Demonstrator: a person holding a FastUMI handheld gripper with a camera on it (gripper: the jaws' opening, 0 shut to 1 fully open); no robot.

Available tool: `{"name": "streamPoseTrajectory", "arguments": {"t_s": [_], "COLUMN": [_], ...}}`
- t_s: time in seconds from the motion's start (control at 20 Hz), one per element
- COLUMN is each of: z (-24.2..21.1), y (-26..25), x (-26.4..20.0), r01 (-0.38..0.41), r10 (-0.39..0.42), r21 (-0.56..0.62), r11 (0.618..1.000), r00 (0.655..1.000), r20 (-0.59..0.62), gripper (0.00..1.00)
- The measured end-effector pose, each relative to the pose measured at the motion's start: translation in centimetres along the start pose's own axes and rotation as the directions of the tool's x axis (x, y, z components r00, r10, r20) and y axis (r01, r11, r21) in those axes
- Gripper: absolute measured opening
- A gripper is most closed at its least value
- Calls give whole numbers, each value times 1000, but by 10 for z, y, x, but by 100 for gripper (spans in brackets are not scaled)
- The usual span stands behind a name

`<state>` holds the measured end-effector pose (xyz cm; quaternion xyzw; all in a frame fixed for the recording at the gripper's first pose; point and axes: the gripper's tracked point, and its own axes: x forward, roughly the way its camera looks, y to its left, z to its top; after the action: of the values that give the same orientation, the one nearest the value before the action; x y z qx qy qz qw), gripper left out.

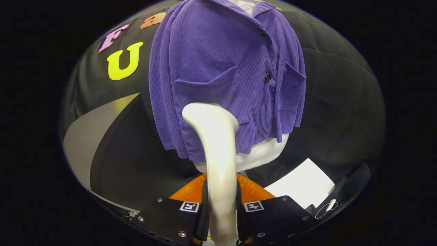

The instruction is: Iron the clothes twice with a garment steamer, once on the left side and once on the right side.

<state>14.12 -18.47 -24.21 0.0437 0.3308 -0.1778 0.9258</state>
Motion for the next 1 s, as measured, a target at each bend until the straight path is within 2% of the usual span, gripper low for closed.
{"name": "streamPoseTrajectory", "arguments": {"t_s": [0.2,0.35,0.5,1.0], "z": [-5,8,21,113], "y": [-2,-3,-11,-90], "x": [-4,-14,-44,-121], "r01": [11,21,34,114], "r10": [-11,-18,-28,-102], "r21": [9,-44,-48,-31], "r11": [1000,999,998,993], "r00": [1000,998,991,958], "r20": [-7,55,127,270], "gripper": [33,33,33,33]}}
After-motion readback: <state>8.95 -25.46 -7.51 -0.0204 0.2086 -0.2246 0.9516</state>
